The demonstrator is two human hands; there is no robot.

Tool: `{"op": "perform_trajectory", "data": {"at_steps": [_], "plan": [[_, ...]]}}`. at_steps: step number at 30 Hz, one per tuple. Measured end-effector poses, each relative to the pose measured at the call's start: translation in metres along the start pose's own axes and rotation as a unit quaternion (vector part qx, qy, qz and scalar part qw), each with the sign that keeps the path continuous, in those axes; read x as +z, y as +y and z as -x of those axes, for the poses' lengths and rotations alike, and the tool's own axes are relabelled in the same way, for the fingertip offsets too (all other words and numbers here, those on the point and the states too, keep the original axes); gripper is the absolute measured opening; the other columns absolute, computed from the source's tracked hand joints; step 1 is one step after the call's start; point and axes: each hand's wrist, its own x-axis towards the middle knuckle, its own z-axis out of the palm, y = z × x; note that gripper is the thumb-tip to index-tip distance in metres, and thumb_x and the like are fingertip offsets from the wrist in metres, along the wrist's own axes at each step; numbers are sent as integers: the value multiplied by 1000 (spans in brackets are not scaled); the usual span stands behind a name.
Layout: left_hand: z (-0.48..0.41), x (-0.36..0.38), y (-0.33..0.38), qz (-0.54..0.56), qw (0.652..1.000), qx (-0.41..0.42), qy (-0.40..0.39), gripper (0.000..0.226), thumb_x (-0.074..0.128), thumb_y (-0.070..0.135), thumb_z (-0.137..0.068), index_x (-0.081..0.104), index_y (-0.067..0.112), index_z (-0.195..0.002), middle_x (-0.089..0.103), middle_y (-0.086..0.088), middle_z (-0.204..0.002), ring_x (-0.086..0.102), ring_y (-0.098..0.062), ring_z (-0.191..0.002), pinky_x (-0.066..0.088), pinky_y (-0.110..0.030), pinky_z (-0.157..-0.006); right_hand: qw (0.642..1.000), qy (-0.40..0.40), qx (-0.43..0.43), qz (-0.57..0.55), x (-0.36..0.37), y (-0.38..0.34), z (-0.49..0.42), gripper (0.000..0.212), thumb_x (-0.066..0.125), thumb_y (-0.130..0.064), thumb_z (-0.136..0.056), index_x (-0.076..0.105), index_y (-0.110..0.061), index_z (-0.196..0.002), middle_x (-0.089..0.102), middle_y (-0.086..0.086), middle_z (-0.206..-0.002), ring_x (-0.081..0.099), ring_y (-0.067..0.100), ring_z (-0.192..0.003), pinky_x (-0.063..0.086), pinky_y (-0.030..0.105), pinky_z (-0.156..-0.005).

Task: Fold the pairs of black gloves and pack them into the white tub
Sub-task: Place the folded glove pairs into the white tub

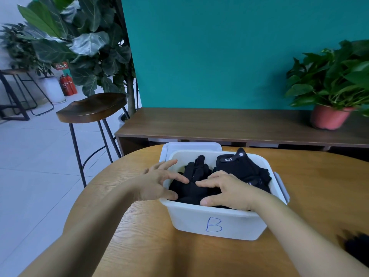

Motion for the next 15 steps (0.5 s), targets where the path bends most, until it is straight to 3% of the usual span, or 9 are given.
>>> {"op": "perform_trajectory", "data": {"at_steps": [3, 6, 11, 15], "plan": [[-1, -2, 3, 13, 1000, -15, -3, 54, 70, 20, -84, 59, 60, -118, 1, 25, -162, -12, -7, -150, -9, -56, -120, 1000, -1, -13, -29, -3, 3, 1, 60, 72, -47, -85, 47, -47, -139, 35, -14, -141, 26, 10, -139, 22, 36, -118], [2, -3, -2, 59, 998, -10, -9, 61, 67, 26, -74, 57, 67, -117, 0, 30, -160, -16, -5, -149, -9, -57, -120, 998, 14, -21, -61, -1, 5, 4, 65, 72, -40, -87, 43, -44, -144, 32, -14, -144, 26, 6, -140, 21, 27, -114], [-2, -1, 2, -27, 999, -24, -26, 72, 63, 11, -83, 46, 68, -123, -10, 24, -163, -20, -8, -149, -17, -54, -118, 1000, 7, -12, -2, 1, 5, 2, 72, 70, -39, -88, 34, -40, -150, 17, -14, -159, 10, 8, -148, 15, 33, -120], [2, 1, 12, -15, 999, -34, 8, 72, 64, 11, -83, 44, 67, -124, -2, 19, -165, -15, -9, -151, -11, -54, -120, 999, 22, -14, -29, -4, 0, 5, 70, 70, -33, -90, 36, -32, -151, 22, -8, -159, 16, 9, -148, 18, 32, -120]]}}
